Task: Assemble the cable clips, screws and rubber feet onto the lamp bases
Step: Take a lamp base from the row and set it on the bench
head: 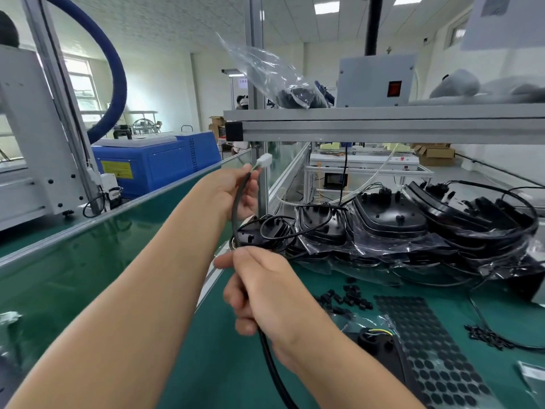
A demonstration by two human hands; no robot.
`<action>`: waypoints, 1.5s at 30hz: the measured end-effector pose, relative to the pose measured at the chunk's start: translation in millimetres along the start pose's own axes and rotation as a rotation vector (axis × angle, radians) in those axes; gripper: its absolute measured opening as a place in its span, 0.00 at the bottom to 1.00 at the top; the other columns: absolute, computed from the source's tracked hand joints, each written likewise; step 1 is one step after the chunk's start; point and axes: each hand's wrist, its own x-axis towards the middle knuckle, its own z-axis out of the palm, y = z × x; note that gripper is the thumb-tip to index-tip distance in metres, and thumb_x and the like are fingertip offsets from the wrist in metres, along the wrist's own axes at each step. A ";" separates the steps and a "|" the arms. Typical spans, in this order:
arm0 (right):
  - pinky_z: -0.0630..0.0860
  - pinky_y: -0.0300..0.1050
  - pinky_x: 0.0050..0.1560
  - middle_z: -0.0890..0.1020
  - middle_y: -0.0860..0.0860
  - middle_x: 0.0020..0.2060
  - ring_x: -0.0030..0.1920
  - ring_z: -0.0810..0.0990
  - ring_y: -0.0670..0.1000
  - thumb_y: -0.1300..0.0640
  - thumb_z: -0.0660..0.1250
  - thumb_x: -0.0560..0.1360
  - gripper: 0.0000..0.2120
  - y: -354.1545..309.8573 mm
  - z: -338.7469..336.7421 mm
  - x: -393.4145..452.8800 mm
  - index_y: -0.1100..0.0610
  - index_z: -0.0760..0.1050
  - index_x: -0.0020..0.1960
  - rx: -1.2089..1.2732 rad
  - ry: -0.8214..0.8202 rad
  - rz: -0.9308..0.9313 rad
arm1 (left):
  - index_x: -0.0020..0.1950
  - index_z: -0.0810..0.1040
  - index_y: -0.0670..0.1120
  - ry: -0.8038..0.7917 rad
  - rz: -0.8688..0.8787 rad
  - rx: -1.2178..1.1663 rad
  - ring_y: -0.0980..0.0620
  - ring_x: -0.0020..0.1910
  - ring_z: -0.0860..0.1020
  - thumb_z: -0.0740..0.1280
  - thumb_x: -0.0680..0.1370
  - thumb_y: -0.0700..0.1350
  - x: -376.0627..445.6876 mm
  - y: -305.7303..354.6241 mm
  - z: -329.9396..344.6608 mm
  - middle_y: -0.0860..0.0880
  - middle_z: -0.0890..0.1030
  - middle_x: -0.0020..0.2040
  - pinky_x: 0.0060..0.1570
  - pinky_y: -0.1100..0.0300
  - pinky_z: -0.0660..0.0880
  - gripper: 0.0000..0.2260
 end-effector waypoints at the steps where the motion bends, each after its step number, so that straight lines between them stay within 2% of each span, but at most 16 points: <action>1: 0.63 0.35 0.22 0.71 0.45 0.21 0.20 0.65 0.42 0.54 0.52 0.83 0.14 0.2 0.8 -3.7 0.54 0.76 0.48 -0.002 -0.015 0.004 | 0.41 0.79 0.45 -0.001 -0.010 -0.010 0.60 0.20 0.71 0.65 0.79 0.52 3.3 0.1 0.1 0.55 0.76 0.25 0.27 0.66 0.63 0.13; 4: 0.63 0.35 0.22 0.70 0.44 0.21 0.21 0.64 0.41 0.55 0.52 0.82 0.15 1.0 -1.1 -8.9 0.53 0.75 0.46 0.007 -0.023 0.005 | 0.36 0.84 0.43 -0.074 -0.029 0.020 0.59 0.22 0.74 0.70 0.73 0.57 7.8 -5.8 -4.5 0.54 0.78 0.28 0.27 0.68 0.67 0.18; 7: 0.62 0.36 0.23 0.69 0.44 0.22 0.21 0.63 0.42 0.54 0.51 0.83 0.14 0.2 -3.7 -10.7 0.54 0.75 0.47 0.017 -0.006 0.018 | 0.35 0.85 0.45 -0.171 -0.040 0.105 0.58 0.25 0.76 0.72 0.71 0.53 8.3 -11.8 -11.0 0.54 0.79 0.30 0.28 0.66 0.70 0.12; 9: 0.61 0.36 0.23 0.68 0.45 0.21 0.21 0.62 0.42 0.54 0.51 0.83 0.14 0.0 -4.7 -12.0 0.54 0.74 0.47 0.021 0.004 0.026 | 0.36 0.84 0.45 -0.176 -0.037 0.072 0.57 0.26 0.76 0.73 0.69 0.49 8.4 -11.4 -13.6 0.54 0.79 0.31 0.27 0.65 0.69 0.08; 12: 0.60 0.36 0.23 0.67 0.45 0.21 0.21 0.62 0.43 0.54 0.51 0.83 0.15 -2.9 -9.4 -11.7 0.55 0.72 0.44 0.063 0.031 0.022 | 0.35 0.82 0.44 -0.049 -0.023 -0.028 0.56 0.25 0.75 0.72 0.70 0.44 11.7 -8.6 -15.2 0.53 0.79 0.30 0.27 0.66 0.69 0.06; 17: 0.56 0.36 0.23 0.65 0.46 0.21 0.20 0.59 0.43 0.55 0.51 0.84 0.14 -12.7 -20.1 -10.9 0.57 0.69 0.44 0.166 0.033 0.007 | 0.39 0.79 0.41 0.139 -0.026 -0.124 0.58 0.30 0.71 0.68 0.75 0.40 27.4 -12.4 -19.2 0.51 0.77 0.28 0.35 0.69 0.65 0.05; 20: 0.56 0.35 0.23 0.65 0.46 0.22 0.20 0.59 0.43 0.56 0.50 0.84 0.13 -12.6 -20.5 -13.1 0.57 0.68 0.43 0.128 0.014 0.026 | 0.36 0.76 0.42 0.206 -0.019 -0.137 0.59 0.27 0.67 0.64 0.78 0.40 38.9 -16.7 -23.3 0.52 0.73 0.28 0.30 0.71 0.62 0.10; 23: 0.56 0.35 0.22 0.65 0.47 0.22 0.21 0.59 0.43 0.58 0.50 0.83 0.13 -12.6 -26.3 -14.4 0.57 0.68 0.43 0.073 0.007 0.039 | 0.34 0.73 0.43 0.289 -0.017 -0.135 0.59 0.16 0.65 0.62 0.79 0.40 47.4 -19.0 -32.2 0.53 0.70 0.25 0.20 0.72 0.60 0.12; 25: 0.56 0.35 0.22 0.66 0.47 0.22 0.21 0.59 0.43 0.58 0.50 0.83 0.13 -13.1 -30.1 -15.9 0.57 0.68 0.43 0.011 -0.007 0.050 | 0.33 0.71 0.44 0.335 -0.023 -0.121 0.59 0.14 0.63 0.61 0.79 0.39 52.2 -20.8 -41.4 0.53 0.69 0.25 0.18 0.73 0.58 0.14; 32: 0.63 0.35 0.24 0.71 0.45 0.22 0.21 0.64 0.43 0.53 0.52 0.82 0.15 -1.9 -32.7 -24.0 0.54 0.70 0.41 -0.316 -0.034 0.068 | 0.32 0.69 0.46 0.437 -0.013 -0.082 0.58 0.09 0.58 0.60 0.80 0.38 71.5 -42.4 -68.4 0.53 0.65 0.14 0.16 0.75 0.55 0.15; 36: 0.70 0.42 0.34 0.74 0.47 0.30 0.29 0.69 0.45 0.49 0.52 0.82 0.15 2.4 -38.2 -36.4 0.53 0.71 0.42 -0.669 -0.045 -0.009 | 0.36 0.71 0.45 0.478 -0.031 0.047 0.58 0.10 0.61 0.62 0.79 0.37 81.2 -57.0 -84.0 0.51 0.68 0.15 0.17 0.75 0.58 0.12; 38: 0.72 0.47 0.41 0.74 0.47 0.33 0.34 0.72 0.49 0.47 0.52 0.82 0.16 0.8 -42.4 -41.9 0.54 0.71 0.45 -0.861 -0.034 -0.085 | 0.38 0.74 0.42 0.451 -0.028 0.209 0.55 0.17 0.68 0.65 0.78 0.37 79.2 -71.0 -86.5 0.49 0.72 0.20 0.21 0.70 0.63 0.09; 40: 0.73 0.50 0.44 0.75 0.49 0.36 0.38 0.74 0.52 0.46 0.52 0.82 0.16 -4.1 -45.4 -44.6 0.54 0.70 0.45 -0.976 0.014 -0.126 | 0.36 0.73 0.40 0.491 0.069 0.612 0.47 0.26 0.71 0.66 0.79 0.40 68.6 -82.7 -82.2 0.45 0.74 0.27 0.29 0.62 0.66 0.12; 42: 0.71 0.50 0.39 0.74 0.49 0.34 0.38 0.73 0.54 0.46 0.52 0.82 0.16 -8.0 -45.3 -43.9 0.54 0.66 0.40 -1.050 0.072 -0.163 | 0.33 0.71 0.41 0.575 0.318 1.072 0.42 0.34 0.72 0.62 0.80 0.44 49.0 -90.1 -75.0 0.45 0.72 0.30 0.34 0.57 0.65 0.16; 43: 0.68 0.48 0.34 0.72 0.49 0.33 0.35 0.71 0.54 0.46 0.53 0.82 0.18 -9.6 -43.9 -42.1 0.53 0.62 0.37 -1.095 0.090 -0.187 | 0.34 0.73 0.42 0.579 0.505 1.173 0.41 0.38 0.73 0.61 0.81 0.44 33.6 -92.8 -69.8 0.47 0.74 0.32 0.37 0.56 0.66 0.16; 45: 0.59 0.43 0.29 0.67 0.49 0.30 0.30 0.65 0.51 0.46 0.54 0.82 0.21 -11.7 -41.6 -37.5 0.52 0.56 0.33 -1.192 0.103 -0.239 | 0.46 0.82 0.46 0.509 0.825 1.079 0.48 0.44 0.77 0.60 0.80 0.41 -1.4 -100.8 -60.8 0.53 0.82 0.42 0.45 0.59 0.70 0.10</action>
